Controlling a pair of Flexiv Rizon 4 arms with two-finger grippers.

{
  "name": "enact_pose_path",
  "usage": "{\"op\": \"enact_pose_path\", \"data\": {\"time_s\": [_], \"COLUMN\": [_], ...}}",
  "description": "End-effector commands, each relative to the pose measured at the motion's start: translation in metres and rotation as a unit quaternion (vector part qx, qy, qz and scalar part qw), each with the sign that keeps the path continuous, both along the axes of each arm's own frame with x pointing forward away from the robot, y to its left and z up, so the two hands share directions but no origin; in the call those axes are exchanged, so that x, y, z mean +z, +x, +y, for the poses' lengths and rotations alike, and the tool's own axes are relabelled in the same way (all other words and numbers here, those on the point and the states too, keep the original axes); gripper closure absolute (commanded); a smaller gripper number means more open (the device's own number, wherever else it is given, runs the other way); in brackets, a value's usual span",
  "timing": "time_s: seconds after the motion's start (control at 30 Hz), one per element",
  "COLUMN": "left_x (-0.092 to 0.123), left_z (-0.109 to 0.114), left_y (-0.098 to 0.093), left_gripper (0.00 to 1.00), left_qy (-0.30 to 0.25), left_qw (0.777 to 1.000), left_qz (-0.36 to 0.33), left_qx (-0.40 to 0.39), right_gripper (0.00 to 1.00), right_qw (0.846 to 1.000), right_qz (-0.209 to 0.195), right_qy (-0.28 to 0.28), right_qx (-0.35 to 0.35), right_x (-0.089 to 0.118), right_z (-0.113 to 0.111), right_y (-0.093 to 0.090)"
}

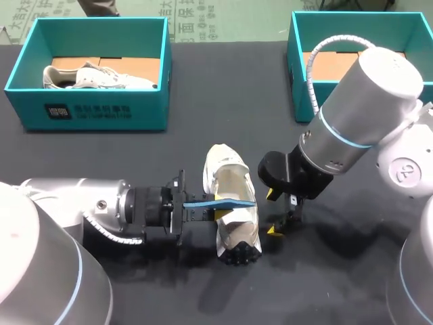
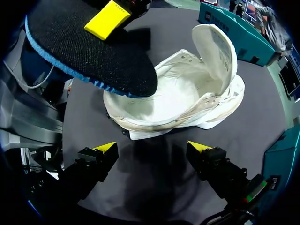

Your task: Take the shoe out of the shoebox, open the shoe tongue, remove and reinsert the insole, then place the shoe into the shoebox

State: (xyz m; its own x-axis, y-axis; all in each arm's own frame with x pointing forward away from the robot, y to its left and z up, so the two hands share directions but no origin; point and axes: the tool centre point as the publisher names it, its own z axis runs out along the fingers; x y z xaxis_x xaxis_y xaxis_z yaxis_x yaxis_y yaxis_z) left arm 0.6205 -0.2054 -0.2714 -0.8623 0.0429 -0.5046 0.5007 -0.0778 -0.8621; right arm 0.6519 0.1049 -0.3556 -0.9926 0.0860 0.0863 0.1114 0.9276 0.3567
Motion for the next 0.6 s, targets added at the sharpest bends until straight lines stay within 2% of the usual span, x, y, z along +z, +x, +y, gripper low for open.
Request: {"op": "enact_pose_path", "data": {"time_s": [0.03, 0.6], "left_x": [-0.007, -0.023], "left_z": [-0.005, -0.011], "left_y": [0.003, 0.008], "left_gripper": [1.00, 1.00], "left_qy": [-0.002, 0.001], "left_qw": [1.000, 0.999], "left_qz": [-0.007, -0.042], "left_qx": [-0.013, -0.032], "right_gripper": [0.00, 0.00], "right_qw": [1.000, 1.000], "right_qz": [0.002, 0.002], "right_qy": [0.006, 0.014], "right_qx": [0.002, 0.020], "right_x": [-0.004, -0.006], "right_z": [0.001, 0.000], "right_y": [0.002, 0.006]}}
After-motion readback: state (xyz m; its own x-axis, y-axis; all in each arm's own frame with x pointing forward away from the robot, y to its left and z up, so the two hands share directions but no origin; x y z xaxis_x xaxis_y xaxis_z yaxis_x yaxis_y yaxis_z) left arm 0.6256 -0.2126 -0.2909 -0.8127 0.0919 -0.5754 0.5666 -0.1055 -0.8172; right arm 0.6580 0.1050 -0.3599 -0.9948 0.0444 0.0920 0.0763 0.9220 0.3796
